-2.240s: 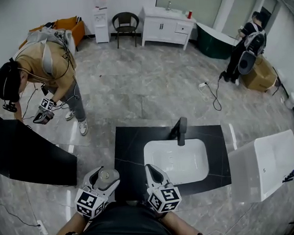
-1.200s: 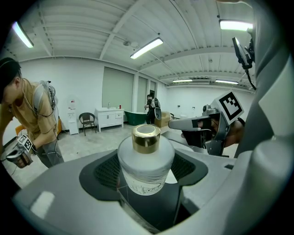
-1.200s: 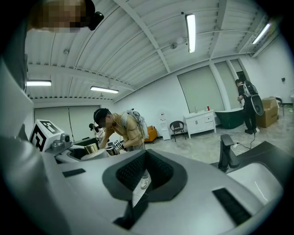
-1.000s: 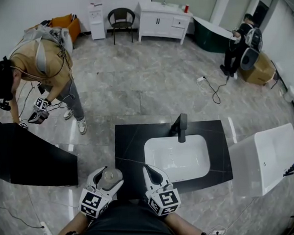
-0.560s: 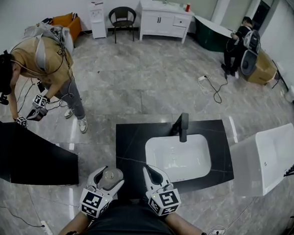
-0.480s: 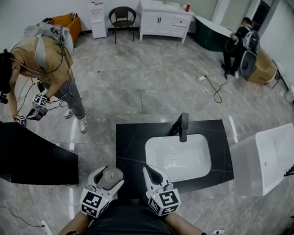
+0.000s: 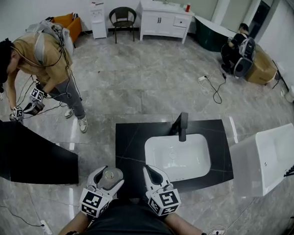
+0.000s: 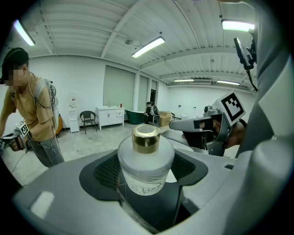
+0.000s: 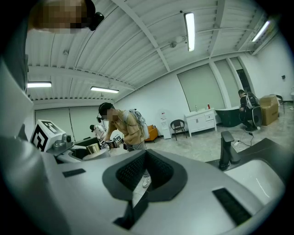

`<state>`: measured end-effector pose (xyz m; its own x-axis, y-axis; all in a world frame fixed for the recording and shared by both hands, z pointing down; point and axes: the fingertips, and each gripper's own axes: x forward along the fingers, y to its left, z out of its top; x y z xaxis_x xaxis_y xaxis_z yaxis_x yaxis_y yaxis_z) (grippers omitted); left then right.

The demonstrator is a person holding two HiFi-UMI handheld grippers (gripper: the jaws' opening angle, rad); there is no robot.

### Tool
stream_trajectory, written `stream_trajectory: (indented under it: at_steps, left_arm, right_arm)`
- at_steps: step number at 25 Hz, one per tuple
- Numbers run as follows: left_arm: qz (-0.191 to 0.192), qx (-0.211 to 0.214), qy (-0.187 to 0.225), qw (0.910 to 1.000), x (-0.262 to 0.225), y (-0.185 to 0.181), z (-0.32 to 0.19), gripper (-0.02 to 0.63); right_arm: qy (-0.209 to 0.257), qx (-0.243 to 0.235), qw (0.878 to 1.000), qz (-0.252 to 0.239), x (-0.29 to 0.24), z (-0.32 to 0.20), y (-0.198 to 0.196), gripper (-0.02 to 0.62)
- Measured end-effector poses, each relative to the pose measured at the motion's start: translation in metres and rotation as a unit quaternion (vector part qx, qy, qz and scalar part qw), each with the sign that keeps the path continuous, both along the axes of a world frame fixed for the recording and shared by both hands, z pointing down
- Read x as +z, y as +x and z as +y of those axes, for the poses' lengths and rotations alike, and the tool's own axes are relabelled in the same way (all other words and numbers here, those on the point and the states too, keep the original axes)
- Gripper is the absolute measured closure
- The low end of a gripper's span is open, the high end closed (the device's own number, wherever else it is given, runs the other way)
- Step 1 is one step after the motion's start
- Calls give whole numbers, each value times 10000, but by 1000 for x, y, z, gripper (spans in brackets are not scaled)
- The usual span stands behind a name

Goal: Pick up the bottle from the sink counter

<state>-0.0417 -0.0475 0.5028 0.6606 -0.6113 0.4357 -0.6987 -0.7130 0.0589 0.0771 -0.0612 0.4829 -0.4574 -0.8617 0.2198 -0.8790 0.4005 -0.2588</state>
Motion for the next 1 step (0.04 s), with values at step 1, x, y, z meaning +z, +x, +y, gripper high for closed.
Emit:
stream_trajectory:
  at_steps: [1]
  left_arm:
    - [8,6,-18,10000,2,0,2,272]
  right_arm:
    - [-5,0,10000,-1,1,1,0,588]
